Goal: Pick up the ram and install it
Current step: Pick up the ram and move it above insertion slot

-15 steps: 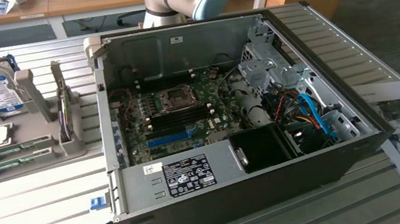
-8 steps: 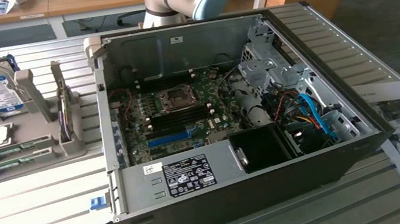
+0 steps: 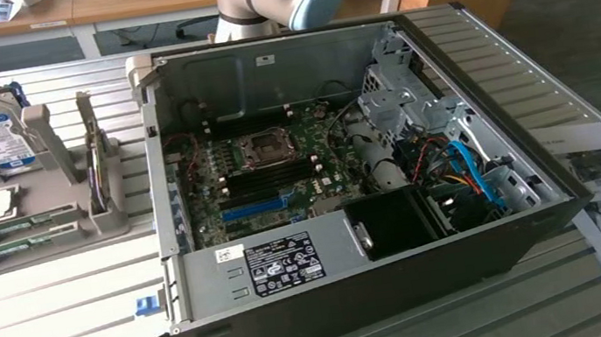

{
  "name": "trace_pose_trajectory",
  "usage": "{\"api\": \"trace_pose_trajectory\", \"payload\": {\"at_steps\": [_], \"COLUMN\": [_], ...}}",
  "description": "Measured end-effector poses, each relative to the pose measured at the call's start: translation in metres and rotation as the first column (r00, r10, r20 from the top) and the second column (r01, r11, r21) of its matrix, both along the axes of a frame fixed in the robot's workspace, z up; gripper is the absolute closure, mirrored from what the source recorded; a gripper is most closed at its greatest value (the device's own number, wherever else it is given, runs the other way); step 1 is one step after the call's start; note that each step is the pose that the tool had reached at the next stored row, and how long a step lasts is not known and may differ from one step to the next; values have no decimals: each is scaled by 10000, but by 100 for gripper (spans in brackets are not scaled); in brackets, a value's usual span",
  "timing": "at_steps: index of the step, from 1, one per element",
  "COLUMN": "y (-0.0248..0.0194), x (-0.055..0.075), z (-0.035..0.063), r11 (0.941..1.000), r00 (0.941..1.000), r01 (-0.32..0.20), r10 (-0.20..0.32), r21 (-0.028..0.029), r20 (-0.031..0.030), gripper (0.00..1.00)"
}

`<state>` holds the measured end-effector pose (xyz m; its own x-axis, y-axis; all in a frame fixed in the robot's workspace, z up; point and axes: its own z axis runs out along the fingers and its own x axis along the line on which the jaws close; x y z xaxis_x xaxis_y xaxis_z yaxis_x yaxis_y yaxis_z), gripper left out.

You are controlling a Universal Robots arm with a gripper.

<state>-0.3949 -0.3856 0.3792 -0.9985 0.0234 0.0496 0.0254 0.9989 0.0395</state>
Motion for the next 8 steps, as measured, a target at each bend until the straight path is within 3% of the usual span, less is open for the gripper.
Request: {"api": "trace_pose_trajectory", "payload": {"at_steps": [8], "y": [0], "x": [0], "z": [0], "r11": [10000], "r00": [10000], "r01": [-1], "r10": [1], "r21": [0], "r20": [1], "gripper": [91]}}
